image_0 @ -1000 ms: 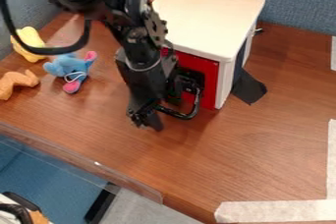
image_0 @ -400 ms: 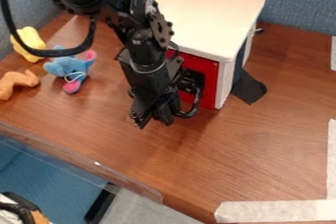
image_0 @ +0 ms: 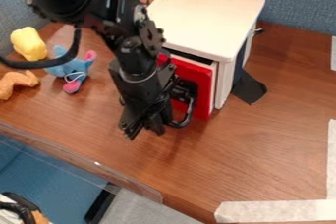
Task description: Open the drawer
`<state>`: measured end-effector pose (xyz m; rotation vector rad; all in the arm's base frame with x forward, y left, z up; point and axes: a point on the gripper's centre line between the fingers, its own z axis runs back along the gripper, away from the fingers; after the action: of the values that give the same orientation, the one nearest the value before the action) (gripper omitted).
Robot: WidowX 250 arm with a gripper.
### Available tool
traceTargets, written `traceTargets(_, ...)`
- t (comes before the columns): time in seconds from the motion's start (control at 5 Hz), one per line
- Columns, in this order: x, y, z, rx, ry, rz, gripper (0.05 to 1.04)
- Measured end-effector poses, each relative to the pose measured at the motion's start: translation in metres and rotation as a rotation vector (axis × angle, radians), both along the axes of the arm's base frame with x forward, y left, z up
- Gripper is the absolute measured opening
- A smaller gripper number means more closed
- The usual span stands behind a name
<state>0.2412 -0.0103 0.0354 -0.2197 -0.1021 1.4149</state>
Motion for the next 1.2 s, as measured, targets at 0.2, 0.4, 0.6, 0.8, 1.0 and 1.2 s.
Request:
traceTargets(0.2,-0.014,-0.005,0.001,-0.012,0.018,0.014,0.151)
traceTargets(0.4,-0.028,-0.011,0.003,-0.019,0.035,0.03,0.151)
traceTargets(0.6,-0.038,-0.013,0.006,-0.02,0.043,0.046,0.151)
traceTargets(0.8,-0.048,-0.015,0.01,-0.02,0.048,0.056,0.151)
traceTargets(1.0,-0.057,-0.016,0.016,-0.013,0.051,0.059,0.151)
traceTargets(1.2,-0.062,-0.014,0.02,0.004,0.044,0.057,0.151)
